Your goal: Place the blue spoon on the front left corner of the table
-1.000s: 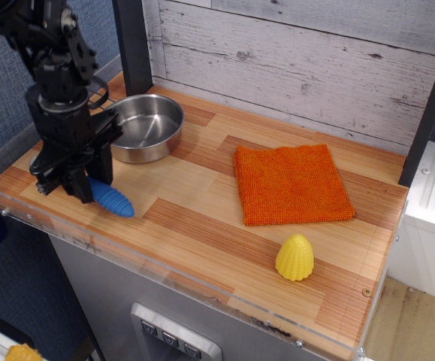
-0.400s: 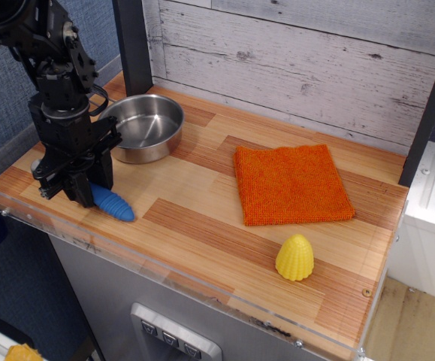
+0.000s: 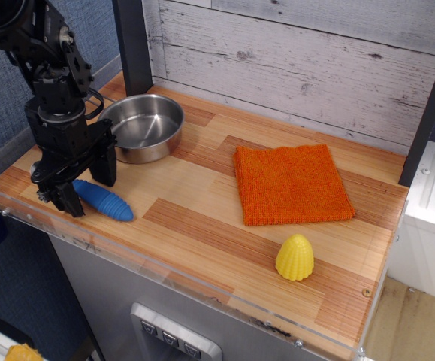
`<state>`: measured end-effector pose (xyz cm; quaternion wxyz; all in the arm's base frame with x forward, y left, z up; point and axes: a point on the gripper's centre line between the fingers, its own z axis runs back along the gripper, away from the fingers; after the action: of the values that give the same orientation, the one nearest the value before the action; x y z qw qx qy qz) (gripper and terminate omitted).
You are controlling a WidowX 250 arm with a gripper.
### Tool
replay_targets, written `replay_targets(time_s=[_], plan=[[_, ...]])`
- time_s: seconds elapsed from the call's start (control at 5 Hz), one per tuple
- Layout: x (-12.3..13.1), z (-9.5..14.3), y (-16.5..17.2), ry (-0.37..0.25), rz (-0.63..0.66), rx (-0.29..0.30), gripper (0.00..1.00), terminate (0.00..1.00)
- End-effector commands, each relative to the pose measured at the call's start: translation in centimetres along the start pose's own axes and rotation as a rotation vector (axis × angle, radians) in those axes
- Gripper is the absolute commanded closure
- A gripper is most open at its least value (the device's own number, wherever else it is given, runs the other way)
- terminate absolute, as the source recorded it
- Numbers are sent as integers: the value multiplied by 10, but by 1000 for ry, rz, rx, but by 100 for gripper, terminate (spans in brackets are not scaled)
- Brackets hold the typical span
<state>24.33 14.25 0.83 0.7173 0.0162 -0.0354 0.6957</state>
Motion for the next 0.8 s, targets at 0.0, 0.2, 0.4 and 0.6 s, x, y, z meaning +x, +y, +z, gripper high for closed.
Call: replay_targets(time_s=[0.0, 0.2, 0.4, 0.6], plan=[[-3, 29, -8, -34, -14, -60, 0, 0], [-7, 54, -19, -24, -51, -110, 0, 0], [-31, 89, -37, -17, -109, -158, 0, 0], [-71, 116, -59, -33, -170, -191, 0, 0]])
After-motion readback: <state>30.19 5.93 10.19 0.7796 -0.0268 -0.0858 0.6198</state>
